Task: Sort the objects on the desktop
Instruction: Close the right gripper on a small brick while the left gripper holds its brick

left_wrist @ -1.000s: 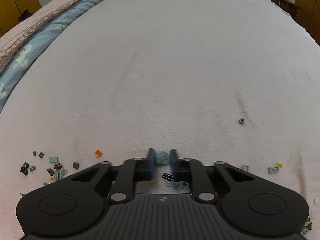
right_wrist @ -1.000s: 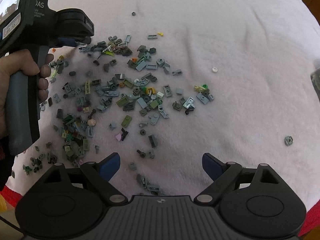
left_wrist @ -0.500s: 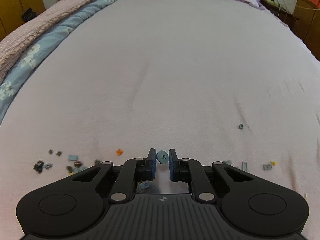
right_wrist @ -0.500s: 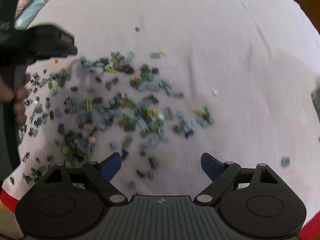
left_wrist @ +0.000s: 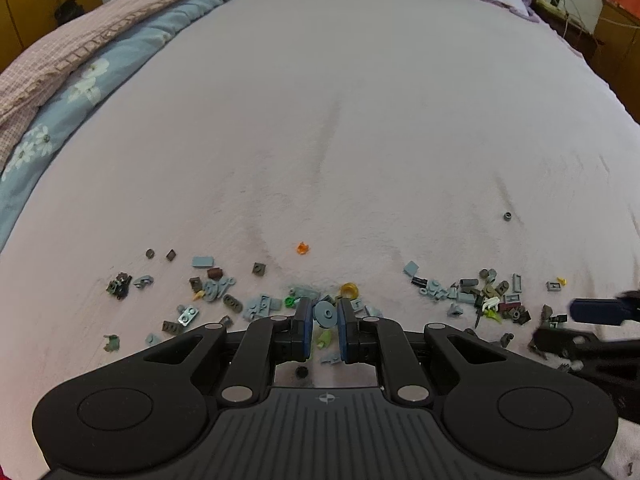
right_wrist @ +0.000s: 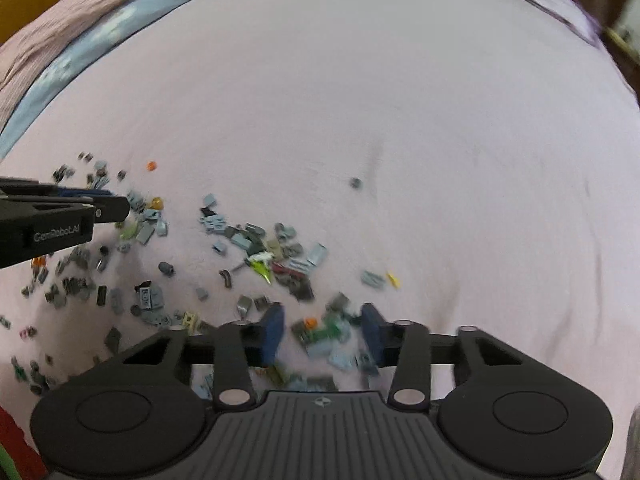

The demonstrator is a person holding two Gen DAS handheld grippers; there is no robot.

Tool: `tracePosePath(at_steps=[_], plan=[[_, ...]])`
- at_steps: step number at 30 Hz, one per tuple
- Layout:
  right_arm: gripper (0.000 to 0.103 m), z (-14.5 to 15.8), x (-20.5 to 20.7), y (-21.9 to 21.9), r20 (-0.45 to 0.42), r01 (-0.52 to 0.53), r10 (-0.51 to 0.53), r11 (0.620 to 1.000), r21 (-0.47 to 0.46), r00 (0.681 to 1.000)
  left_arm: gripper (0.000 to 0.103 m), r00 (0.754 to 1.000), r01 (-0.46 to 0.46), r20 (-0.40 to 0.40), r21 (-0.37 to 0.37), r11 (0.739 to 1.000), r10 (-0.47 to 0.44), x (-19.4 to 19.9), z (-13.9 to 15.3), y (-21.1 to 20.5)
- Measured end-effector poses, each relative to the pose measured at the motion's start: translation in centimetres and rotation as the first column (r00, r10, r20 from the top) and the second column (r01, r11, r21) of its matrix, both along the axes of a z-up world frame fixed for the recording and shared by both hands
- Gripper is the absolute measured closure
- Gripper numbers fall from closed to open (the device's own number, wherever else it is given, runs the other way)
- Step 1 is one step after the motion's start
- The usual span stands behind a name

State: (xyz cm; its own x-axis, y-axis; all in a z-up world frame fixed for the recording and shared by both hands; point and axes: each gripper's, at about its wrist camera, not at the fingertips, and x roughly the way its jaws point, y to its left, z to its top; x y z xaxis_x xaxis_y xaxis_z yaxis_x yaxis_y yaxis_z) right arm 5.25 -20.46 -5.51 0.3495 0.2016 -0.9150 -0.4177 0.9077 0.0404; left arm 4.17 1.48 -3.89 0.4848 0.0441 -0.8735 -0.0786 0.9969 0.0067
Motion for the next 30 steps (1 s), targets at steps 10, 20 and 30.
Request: tracePosePath(at_steps=[10,20,30], plan=[[0.064,-0.2,1.0,3.3,-0.013,-0.004,0.005,0.997,0.076,1.0,0.088,1.0,-0.026,0.01,-0.003,1.0,0.026,0.4,-0.3,0.5],[0.079,-1.4,0.8,5.5,0.037,-0.38,0.385,0.92,-0.098,0.922,0.088,0.999,-0.033,0.004,-0.03,0.999,0.033,0.0,-0.3,0.2],[0.1,-1.3,0.5,5.6,0.029,-0.33,0.333,0.94,-0.088,0.942,0.088,0.999,-0.035,0.011,-0.036,0.999,0.036,-0.3,0.1,0.5]])
